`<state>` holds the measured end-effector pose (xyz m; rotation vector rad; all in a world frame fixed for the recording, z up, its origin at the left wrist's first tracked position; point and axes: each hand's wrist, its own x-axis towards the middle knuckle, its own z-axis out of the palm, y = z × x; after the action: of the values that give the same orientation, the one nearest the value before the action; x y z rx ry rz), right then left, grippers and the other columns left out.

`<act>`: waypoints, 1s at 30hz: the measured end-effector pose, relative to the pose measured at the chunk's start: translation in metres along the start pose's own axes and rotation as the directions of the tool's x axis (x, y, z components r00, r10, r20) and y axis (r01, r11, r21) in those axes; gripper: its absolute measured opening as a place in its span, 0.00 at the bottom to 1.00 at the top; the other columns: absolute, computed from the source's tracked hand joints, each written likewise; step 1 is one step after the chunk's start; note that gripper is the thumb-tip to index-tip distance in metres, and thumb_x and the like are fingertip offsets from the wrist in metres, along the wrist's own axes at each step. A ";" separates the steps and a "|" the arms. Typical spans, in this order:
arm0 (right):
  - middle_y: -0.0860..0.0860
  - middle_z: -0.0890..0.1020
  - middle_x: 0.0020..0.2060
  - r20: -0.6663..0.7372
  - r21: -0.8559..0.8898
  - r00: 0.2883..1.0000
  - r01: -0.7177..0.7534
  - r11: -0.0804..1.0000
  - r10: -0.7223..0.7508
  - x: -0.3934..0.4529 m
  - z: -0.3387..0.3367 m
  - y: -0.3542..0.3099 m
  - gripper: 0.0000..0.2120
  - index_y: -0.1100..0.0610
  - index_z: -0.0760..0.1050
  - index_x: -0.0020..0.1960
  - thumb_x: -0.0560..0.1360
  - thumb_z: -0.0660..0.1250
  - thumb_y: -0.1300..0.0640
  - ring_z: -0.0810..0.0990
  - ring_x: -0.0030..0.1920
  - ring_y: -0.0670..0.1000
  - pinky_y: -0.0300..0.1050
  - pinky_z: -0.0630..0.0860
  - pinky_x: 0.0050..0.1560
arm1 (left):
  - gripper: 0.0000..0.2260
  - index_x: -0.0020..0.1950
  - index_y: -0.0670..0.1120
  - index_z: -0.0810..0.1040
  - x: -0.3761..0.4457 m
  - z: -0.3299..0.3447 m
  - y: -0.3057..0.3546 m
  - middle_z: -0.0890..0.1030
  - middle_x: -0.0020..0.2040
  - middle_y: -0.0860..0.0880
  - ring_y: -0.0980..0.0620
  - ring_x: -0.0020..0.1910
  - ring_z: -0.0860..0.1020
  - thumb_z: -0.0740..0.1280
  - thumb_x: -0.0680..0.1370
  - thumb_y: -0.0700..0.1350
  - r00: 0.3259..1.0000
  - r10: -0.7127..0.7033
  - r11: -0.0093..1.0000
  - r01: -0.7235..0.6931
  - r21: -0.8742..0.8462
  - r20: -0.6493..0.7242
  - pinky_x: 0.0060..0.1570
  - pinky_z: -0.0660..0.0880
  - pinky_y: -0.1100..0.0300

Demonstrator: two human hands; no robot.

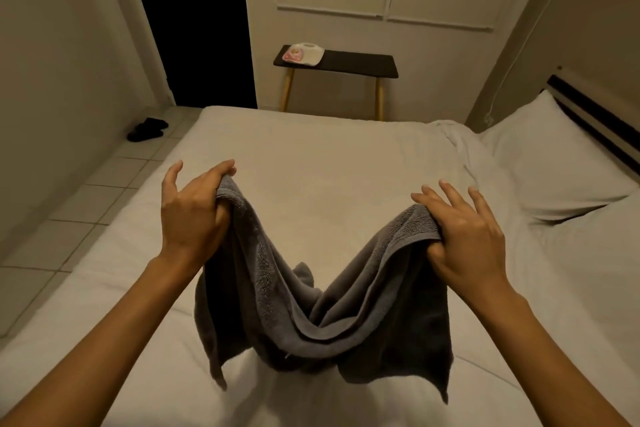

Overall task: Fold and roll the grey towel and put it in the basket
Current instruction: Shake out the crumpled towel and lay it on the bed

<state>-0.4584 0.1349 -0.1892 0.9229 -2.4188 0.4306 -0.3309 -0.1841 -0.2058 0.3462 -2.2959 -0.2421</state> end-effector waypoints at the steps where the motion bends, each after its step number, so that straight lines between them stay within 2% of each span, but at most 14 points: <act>1: 0.56 0.79 0.60 0.022 -0.003 1.000 -0.005 1.000 0.005 0.000 0.005 0.003 0.24 0.57 0.77 0.62 0.66 0.62 0.64 0.73 0.66 0.57 0.58 0.59 0.70 | 0.18 0.63 0.39 0.76 -0.001 0.005 -0.003 0.84 0.52 0.44 0.45 0.48 0.83 0.54 0.77 0.40 1.000 -0.005 1.000 0.004 0.012 0.024 0.71 0.55 0.45; 5: 0.56 0.80 0.60 0.185 -0.024 0.981 -0.059 0.998 0.062 -0.010 0.041 0.020 0.24 0.57 0.77 0.62 0.66 0.71 0.68 0.73 0.66 0.58 0.56 0.56 0.70 | 0.20 0.62 0.40 0.77 -0.017 0.037 -0.021 0.84 0.52 0.43 0.45 0.48 0.83 0.53 0.77 0.44 0.979 -0.015 0.997 0.000 0.075 0.204 0.71 0.55 0.44; 9: 0.55 0.80 0.60 0.412 -0.093 0.908 -0.048 0.995 0.082 -0.026 0.099 0.031 0.23 0.55 0.77 0.62 0.68 0.70 0.65 0.72 0.67 0.57 0.58 0.57 0.71 | 0.17 0.59 0.40 0.79 -0.049 0.090 -0.028 0.84 0.50 0.42 0.46 0.51 0.83 0.69 0.70 0.38 0.893 0.051 0.970 -0.152 0.191 0.447 0.69 0.59 0.41; 10: 0.54 0.79 0.61 0.477 -0.098 0.875 -0.044 0.994 0.086 -0.030 0.115 0.032 0.22 0.55 0.76 0.63 0.69 0.68 0.64 0.72 0.67 0.57 0.57 0.57 0.71 | 0.20 0.60 0.40 0.78 -0.056 0.104 -0.027 0.84 0.50 0.41 0.46 0.53 0.82 0.71 0.69 0.37 0.850 0.038 0.961 -0.176 0.215 0.526 0.68 0.59 0.41; 12: 0.53 0.79 0.61 0.604 -0.104 0.788 -0.072 0.992 0.120 -0.037 0.146 0.031 0.21 0.54 0.74 0.65 0.73 0.64 0.63 0.73 0.65 0.56 0.52 0.62 0.69 | 0.23 0.69 0.40 0.70 -0.065 0.129 -0.026 0.81 0.58 0.42 0.46 0.61 0.77 0.66 0.73 0.38 0.700 -0.071 0.949 -0.172 0.265 0.711 0.71 0.55 0.43; 14: 0.51 0.79 0.59 0.687 -0.134 0.706 -0.108 0.985 0.171 -0.035 0.177 0.033 0.19 0.52 0.72 0.66 0.75 0.59 0.61 0.77 0.58 0.54 0.45 0.71 0.59 | 0.23 0.73 0.41 0.61 -0.065 0.159 -0.027 0.77 0.63 0.45 0.46 0.64 0.74 0.58 0.78 0.39 0.546 -0.186 0.925 -0.182 0.333 0.817 0.71 0.55 0.48; 16: 0.51 0.79 0.57 0.729 -0.186 0.651 -0.107 0.977 0.210 -0.015 0.207 0.038 0.17 0.52 0.71 0.65 0.77 0.57 0.59 0.78 0.55 0.52 0.43 0.72 0.52 | 0.18 0.69 0.42 0.64 -0.051 0.192 -0.028 0.79 0.59 0.46 0.46 0.58 0.77 0.55 0.79 0.39 0.497 -0.228 0.920 -0.172 0.353 0.837 0.66 0.63 0.51; 17: 0.51 0.79 0.57 0.734 -0.209 0.643 -0.094 0.973 0.220 0.001 0.221 0.042 0.15 0.52 0.71 0.64 0.78 0.57 0.58 0.78 0.55 0.52 0.43 0.72 0.51 | 0.15 0.66 0.42 0.67 -0.037 0.207 -0.028 0.80 0.57 0.46 0.45 0.55 0.79 0.55 0.80 0.39 0.500 -0.226 0.922 -0.167 0.349 0.836 0.62 0.67 0.53; 19: 0.51 0.80 0.56 0.705 -0.257 0.669 -0.070 0.964 0.237 0.046 0.241 0.051 0.12 0.54 0.73 0.61 0.78 0.58 0.58 0.79 0.54 0.52 0.43 0.73 0.50 | 0.12 0.62 0.41 0.69 0.003 0.235 -0.027 0.80 0.55 0.45 0.45 0.53 0.79 0.55 0.80 0.40 0.542 -0.211 0.920 -0.172 0.353 0.813 0.57 0.70 0.54; 22: 0.54 0.80 0.55 0.596 -0.364 0.756 -0.047 0.930 0.271 0.140 0.237 0.067 0.10 0.56 0.74 0.58 0.78 0.59 0.61 0.78 0.55 0.55 0.46 0.73 0.49 | 0.11 0.60 0.41 0.71 0.098 0.254 -0.016 0.81 0.54 0.45 0.44 0.53 0.79 0.57 0.79 0.37 0.678 -0.191 0.916 -0.136 0.377 0.710 0.66 0.64 0.49; 24: 0.55 0.79 0.55 0.449 -0.390 0.849 -0.093 0.916 0.278 0.212 0.206 0.074 0.11 0.57 0.74 0.58 0.77 0.61 0.62 0.76 0.57 0.57 0.47 0.73 0.50 | 0.10 0.58 0.42 0.72 0.178 0.246 -0.002 0.82 0.53 0.44 0.44 0.53 0.79 0.58 0.77 0.37 0.811 -0.173 0.925 -0.060 0.374 0.559 0.67 0.62 0.48; 26: 0.58 0.79 0.56 0.263 -0.354 0.926 -0.169 0.920 0.271 0.282 0.157 0.074 0.11 0.59 0.74 0.59 0.76 0.62 0.64 0.75 0.60 0.60 0.50 0.73 0.51 | 0.11 0.57 0.42 0.74 0.259 0.222 0.016 0.82 0.53 0.43 0.43 0.54 0.79 0.58 0.77 0.37 0.912 -0.155 0.938 0.015 0.345 0.381 0.68 0.60 0.46; 28: 0.62 0.77 0.59 0.082 -0.289 0.959 -0.236 0.928 0.270 0.336 0.100 0.066 0.13 0.62 0.73 0.60 0.76 0.61 0.65 0.72 0.63 0.63 0.54 0.72 0.55 | 0.12 0.57 0.41 0.74 0.329 0.184 0.037 0.81 0.54 0.41 0.42 0.57 0.77 0.56 0.77 0.36 0.963 -0.150 0.947 0.075 0.313 0.224 0.70 0.56 0.45; 30: 0.65 0.73 0.64 -0.062 -0.250 0.963 -0.270 0.930 0.263 0.372 0.046 0.060 0.15 0.64 0.72 0.62 0.76 0.60 0.67 0.68 0.67 0.64 0.56 0.70 0.59 | 0.13 0.57 0.41 0.75 0.380 0.143 0.051 0.81 0.53 0.40 0.41 0.57 0.77 0.55 0.77 0.34 0.987 -0.140 0.950 0.112 0.292 0.080 0.71 0.54 0.44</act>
<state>-0.7533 -0.0383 -0.0242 0.4757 -2.5084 0.2138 -0.6937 -0.2488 -0.0273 0.6433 -2.4139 0.0126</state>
